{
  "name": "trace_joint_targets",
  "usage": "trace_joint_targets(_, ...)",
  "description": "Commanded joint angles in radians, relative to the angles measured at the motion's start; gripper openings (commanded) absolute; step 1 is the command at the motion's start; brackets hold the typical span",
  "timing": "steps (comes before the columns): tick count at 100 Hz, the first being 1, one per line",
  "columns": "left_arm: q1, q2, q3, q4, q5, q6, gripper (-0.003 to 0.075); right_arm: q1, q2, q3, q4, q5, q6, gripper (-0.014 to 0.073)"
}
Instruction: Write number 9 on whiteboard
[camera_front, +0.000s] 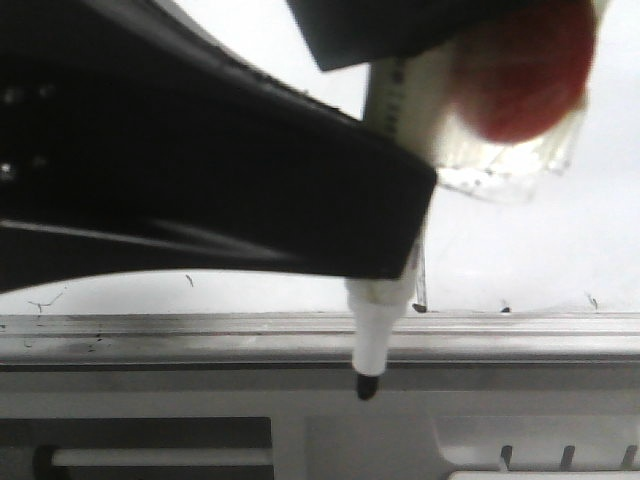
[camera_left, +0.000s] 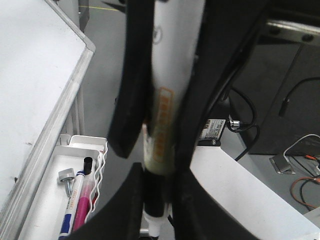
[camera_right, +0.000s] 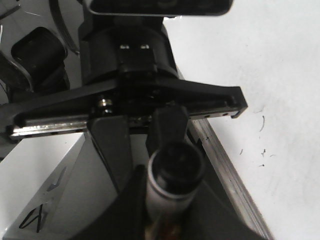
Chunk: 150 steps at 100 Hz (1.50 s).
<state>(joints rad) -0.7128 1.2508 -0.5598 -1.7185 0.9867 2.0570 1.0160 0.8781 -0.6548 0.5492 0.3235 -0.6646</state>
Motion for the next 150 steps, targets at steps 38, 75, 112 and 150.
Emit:
trace_joint_targets(38,-0.007,-0.017,-0.036,-0.101,0.102,0.0,-0.0018,-0.037,-0.029,-0.032,0.061,-0.091,0.002,0.0553)
trace_joint_targets(75,0.038,-0.017,0.069,-0.105,0.098,-0.004,-0.0018,-0.178,-0.2,-0.032,0.057,-0.087,0.002,0.0539)
trace_joint_targets(112,0.089,-0.017,0.1,-0.116,0.098,-0.015,-0.0019,-0.179,-0.315,-0.032,0.051,-0.085,0.002,-0.0066)
trace_joint_targets(150,0.047,-0.036,0.019,-0.147,-0.349,-0.335,-0.0019,-0.181,-0.326,-0.03,0.017,-0.053,0.002,-0.0066)
